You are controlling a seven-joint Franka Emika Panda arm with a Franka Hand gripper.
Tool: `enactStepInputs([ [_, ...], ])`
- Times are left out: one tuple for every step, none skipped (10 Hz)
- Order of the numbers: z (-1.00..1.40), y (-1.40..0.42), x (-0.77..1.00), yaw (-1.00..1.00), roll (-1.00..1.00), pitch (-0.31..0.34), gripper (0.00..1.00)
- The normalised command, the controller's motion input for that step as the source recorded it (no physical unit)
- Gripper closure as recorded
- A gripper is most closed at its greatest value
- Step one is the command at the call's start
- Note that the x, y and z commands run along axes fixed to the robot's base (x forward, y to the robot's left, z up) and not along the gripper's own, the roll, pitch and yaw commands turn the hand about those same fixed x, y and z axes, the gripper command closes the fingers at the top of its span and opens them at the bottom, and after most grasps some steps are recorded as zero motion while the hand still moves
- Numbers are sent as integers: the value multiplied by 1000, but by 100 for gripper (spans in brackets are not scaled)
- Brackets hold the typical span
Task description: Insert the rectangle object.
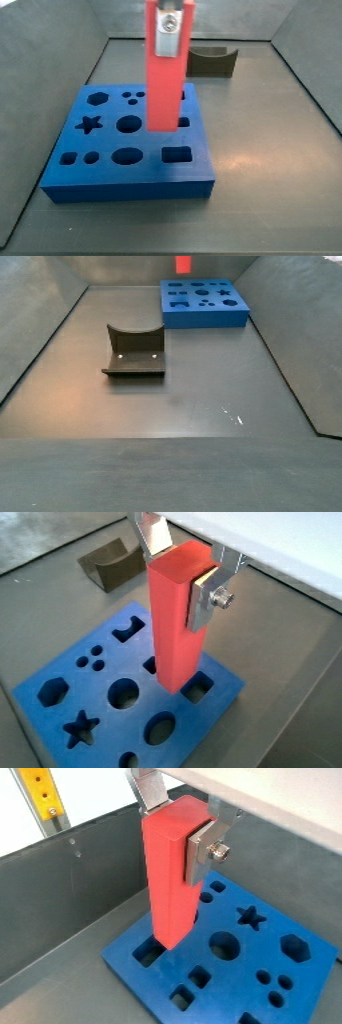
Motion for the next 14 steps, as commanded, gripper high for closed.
enactStepInputs([
  [-314,-163,183,0,99,94,100],
  [-494,-209,346,0,40,80,100],
  [-360,-223,320,0,110,103,100],
  [-323,-177,331,0,120,97,100],
  [-320,-200,326,-46,151,104,100],
  [-289,-180,286,-26,169,120,100],
  [-294,-160,211,0,159,111,100],
  [-320,-111,11,0,127,90,100],
  [-283,0,-6,0,47,71,100],
  [-240,0,-120,0,69,27,100],
  [-371,0,0,0,4,13,100],
  [-411,0,0,0,1,0,100],
  [-371,0,17,-17,0,0,100],
  [-351,0,57,-77,0,17,100],
])
